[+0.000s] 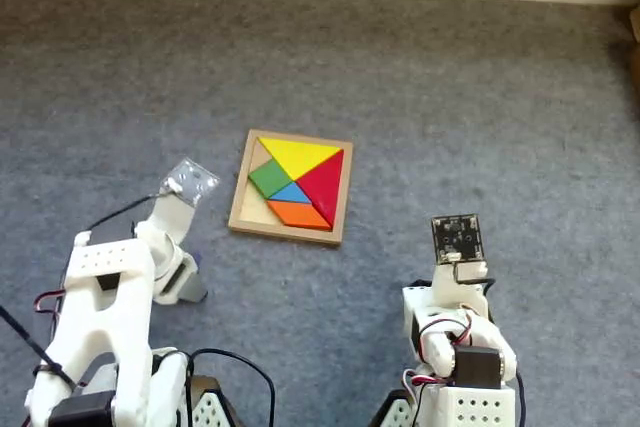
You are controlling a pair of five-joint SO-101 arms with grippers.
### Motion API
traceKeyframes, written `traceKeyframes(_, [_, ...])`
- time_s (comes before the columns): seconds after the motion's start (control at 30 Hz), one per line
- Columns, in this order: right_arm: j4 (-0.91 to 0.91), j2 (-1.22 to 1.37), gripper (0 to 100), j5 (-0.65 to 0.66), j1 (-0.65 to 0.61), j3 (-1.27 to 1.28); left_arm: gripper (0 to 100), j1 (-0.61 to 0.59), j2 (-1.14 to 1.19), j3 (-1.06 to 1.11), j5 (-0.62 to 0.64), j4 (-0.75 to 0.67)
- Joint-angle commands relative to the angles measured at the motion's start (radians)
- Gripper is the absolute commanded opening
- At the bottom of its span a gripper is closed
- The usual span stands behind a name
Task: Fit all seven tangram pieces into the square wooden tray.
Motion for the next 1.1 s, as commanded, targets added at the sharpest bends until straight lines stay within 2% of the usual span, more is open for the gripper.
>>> traceKeyframes(0.0, [0.008, 0.013, 1.6, 0.000, 0.012, 0.143, 25, -0.004, -0.027, -0.004, -0.021, -0.011])
traceKeyframes(0.3, [0.008, 0.013, 1.6, 0.000, 0.012, 0.143, 24, 0.022, -0.027, 0.001, -0.021, -0.009])
traceKeyframes(0.6, [0.008, 0.013, 1.6, 0.000, 0.012, 0.143, 13, 0.062, -0.027, 0.004, -0.021, -0.008])
traceKeyframes(0.8, [0.008, 0.013, 1.6, 0.000, 0.012, 0.143, 13, 0.101, -0.038, -0.027, -0.023, 0.089])
traceKeyframes(1.07, [0.008, 0.013, 1.6, 0.000, 0.012, 0.143, 13, 0.122, -0.038, -0.213, -0.017, 0.258])
